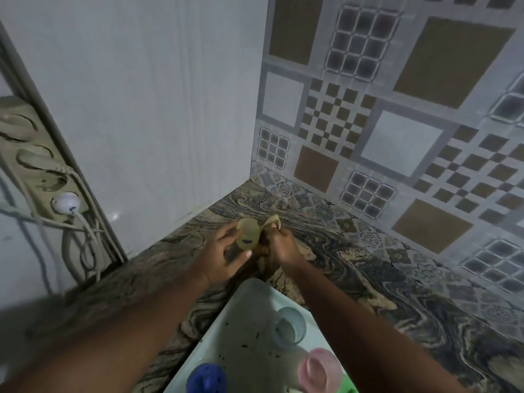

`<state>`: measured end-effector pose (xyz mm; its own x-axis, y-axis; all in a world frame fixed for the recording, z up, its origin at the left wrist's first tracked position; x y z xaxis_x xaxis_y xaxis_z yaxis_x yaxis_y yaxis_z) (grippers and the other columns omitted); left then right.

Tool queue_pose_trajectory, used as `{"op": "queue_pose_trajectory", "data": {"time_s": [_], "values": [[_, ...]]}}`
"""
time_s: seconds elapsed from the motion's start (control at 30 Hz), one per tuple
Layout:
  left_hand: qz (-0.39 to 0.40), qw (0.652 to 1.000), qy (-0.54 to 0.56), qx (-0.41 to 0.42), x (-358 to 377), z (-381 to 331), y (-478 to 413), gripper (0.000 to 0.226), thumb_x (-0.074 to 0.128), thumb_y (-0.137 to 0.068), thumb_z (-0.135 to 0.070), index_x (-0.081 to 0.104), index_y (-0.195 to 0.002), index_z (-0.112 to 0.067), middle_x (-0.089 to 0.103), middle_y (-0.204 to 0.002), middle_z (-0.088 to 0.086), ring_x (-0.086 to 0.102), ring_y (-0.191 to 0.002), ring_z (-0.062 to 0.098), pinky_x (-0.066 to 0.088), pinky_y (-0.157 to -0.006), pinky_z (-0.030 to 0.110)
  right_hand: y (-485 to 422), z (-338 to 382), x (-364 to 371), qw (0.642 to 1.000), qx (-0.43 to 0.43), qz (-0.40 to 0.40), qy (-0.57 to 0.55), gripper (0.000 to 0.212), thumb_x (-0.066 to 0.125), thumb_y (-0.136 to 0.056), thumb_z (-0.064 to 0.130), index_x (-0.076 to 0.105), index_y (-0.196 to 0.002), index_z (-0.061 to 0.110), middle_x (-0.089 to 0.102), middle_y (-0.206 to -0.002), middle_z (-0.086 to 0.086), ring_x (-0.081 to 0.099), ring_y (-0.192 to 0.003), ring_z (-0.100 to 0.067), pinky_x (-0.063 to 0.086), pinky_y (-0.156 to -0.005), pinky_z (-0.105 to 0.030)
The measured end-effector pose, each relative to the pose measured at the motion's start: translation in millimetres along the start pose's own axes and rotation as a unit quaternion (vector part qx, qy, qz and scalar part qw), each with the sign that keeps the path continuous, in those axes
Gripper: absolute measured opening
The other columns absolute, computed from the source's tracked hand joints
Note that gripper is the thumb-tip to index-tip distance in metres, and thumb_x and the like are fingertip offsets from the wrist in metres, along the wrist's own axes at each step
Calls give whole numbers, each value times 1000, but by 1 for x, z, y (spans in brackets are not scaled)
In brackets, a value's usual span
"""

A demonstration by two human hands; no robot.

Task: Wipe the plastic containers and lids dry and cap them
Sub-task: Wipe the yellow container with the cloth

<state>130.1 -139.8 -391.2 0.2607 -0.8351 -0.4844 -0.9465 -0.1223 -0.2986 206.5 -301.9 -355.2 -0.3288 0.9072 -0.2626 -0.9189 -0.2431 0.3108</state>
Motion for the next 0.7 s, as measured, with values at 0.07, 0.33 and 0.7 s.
{"op": "queue_pose_trajectory", "data": {"time_s": [0.07,0.33,0.7], "values": [[7,1000,-16,-1,5,10,-1,96,53,-78,-79,58,-135,-2,42,-151,5,45,-136,10,53,-98,28,-2,-5,1,1000,9,2,14,40,33,-111,34,59,-126,7,55,-78,-1,49,-63,-15,36,-56,-27],[25,998,-64,-9,8,21,1,75,59,-82,-65,58,-138,-16,41,-154,7,35,-140,13,41,-109,36,-8,-15,2,1000,-3,18,9,45,34,-112,31,57,-138,3,62,-135,-18,61,-120,-36,51,-98,-44],[36,996,-79,-24,-2,-10,8,61,63,-83,-59,53,-140,-37,29,-161,-2,26,-147,9,29,-113,31,12,-5,-15,999,23,-34,-13,49,36,-111,36,52,-141,0,67,-117,-18,65,-102,-33,51,-83,-37]]}}
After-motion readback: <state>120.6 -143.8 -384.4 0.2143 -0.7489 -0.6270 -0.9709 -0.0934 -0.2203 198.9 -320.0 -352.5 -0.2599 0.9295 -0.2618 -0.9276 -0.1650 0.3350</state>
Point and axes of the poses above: each hand's wrist, its own y-axis away from the middle knuckle, its own x-axis out of the palm, z = x × y, the point moved 2 cm from there along -y, towards the middle knuckle
